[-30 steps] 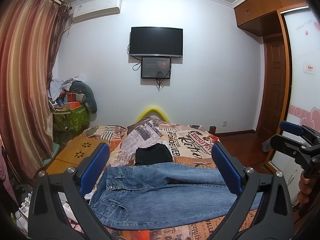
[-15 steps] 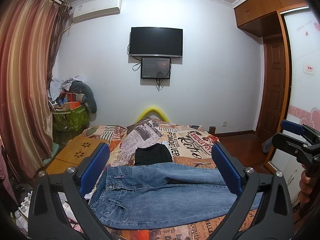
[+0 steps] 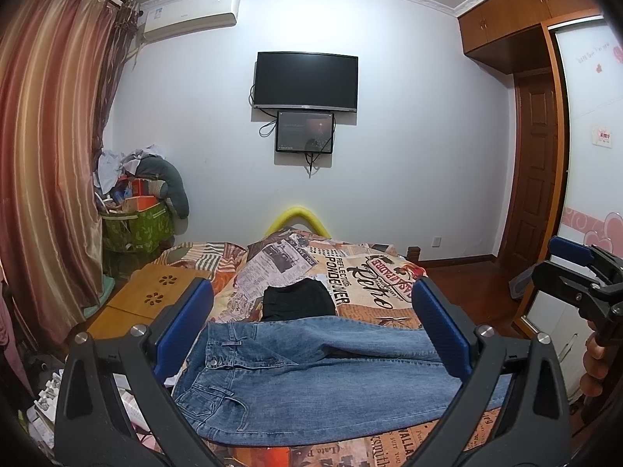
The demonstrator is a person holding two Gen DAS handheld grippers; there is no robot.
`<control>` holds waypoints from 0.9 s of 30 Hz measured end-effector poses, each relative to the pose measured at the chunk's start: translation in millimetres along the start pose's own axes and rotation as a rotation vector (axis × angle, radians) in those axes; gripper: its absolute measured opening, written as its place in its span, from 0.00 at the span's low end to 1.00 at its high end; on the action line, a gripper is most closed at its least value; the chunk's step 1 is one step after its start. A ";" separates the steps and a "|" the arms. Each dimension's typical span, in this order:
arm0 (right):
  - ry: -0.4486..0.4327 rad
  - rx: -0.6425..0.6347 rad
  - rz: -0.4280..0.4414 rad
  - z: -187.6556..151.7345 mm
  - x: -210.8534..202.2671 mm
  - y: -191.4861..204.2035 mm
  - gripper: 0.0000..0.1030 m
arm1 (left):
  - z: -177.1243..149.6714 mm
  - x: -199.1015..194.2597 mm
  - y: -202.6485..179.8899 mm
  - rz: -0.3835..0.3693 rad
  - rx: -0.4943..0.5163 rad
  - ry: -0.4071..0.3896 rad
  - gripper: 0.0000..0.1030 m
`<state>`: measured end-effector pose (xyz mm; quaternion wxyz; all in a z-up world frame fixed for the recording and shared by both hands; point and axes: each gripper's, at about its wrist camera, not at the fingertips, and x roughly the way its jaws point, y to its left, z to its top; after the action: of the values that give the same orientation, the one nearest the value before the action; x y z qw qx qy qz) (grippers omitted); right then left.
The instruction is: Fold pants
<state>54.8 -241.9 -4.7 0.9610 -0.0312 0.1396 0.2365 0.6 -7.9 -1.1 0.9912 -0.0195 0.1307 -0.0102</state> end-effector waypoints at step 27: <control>0.036 0.010 -0.024 -8.7 20.7 -18.4 1.00 | -3.7 24.1 14.1 -0.008 0.014 -0.006 1.00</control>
<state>78.7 -250.1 -19.0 0.9613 -0.0323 0.1576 0.2238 23.2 5.5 -11.5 0.9916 -0.0131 0.1276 -0.0152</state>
